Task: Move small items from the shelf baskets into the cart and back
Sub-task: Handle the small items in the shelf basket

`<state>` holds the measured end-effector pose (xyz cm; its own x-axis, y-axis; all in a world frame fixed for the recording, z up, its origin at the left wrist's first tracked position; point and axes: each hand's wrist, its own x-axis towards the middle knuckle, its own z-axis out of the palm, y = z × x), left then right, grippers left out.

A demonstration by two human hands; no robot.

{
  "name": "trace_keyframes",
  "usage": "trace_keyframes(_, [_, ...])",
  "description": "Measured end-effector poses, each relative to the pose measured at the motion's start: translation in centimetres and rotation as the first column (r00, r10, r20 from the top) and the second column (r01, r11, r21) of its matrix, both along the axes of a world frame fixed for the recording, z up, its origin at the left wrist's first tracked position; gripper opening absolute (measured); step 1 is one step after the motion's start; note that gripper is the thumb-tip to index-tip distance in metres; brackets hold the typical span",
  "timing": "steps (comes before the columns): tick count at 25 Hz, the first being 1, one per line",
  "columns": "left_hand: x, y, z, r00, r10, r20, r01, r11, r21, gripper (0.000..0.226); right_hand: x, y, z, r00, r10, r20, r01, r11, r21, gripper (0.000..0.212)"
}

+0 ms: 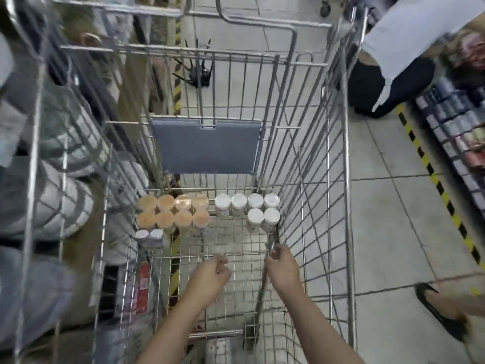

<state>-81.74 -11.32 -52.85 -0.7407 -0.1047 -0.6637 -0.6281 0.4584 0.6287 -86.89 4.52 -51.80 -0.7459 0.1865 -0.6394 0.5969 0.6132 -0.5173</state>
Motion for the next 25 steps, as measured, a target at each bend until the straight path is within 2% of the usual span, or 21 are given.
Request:
trace_keyframes(3, [-3.8, 1.2, -2.3, 0.999, 0.035, -0.005, -0.035, 0.998, 0.056, 0.028, -1.9, -0.6, -2.7, 0.998, -0.017, -0.057, 0.019, 0.999, 0.027, 0.043])
trace_keyframes(7, [-8.2, 2.4, -5.1, 0.982, 0.189, 0.014, -0.189, 0.97, 0.153, 0.039, -5.0, -1.5, -5.7, 0.983, 0.003, -0.183, 0.002, 1.0, 0.03, 0.053])
trace_keyframes(9, [-9.7, 3.0, -6.5, 0.971, 0.238, -0.032, -0.229, 0.959, 0.167, 0.046, -6.0, -1.7, -7.2, 0.971, -0.009, -0.237, 0.018, 0.999, 0.034, 0.054])
trace_keyframes(12, [-11.2, 3.9, -8.2, 0.967, 0.215, -0.137, -0.192, 0.968, 0.164, 0.049, -6.5, -1.7, -8.9, 0.953, -0.034, -0.301, 0.052, 0.997, 0.054, 0.043])
trace_keyframes(16, [-12.2, 4.6, -9.8, 0.956, 0.2, -0.216, -0.164, 0.971, 0.172, 0.047, -6.8, -1.6, -10.4, 0.963, -0.018, -0.27, 0.046, 0.994, 0.099, 0.056])
trace_keyframes(22, [-12.4, 3.9, -10.7, 0.956, 0.179, -0.234, -0.143, 0.976, 0.164, 0.045, -7.0, -1.6, -11.2, 0.949, -0.07, -0.308, 0.109, 0.988, 0.112, 0.032])
trace_keyframes(25, [-12.1, 3.5, -11.4, 0.953, 0.192, -0.236, -0.153, 0.973, 0.174, 0.046, -7.3, -1.3, -11.5, 0.953, -0.122, -0.279, 0.134, 0.991, 0.024, 0.037])
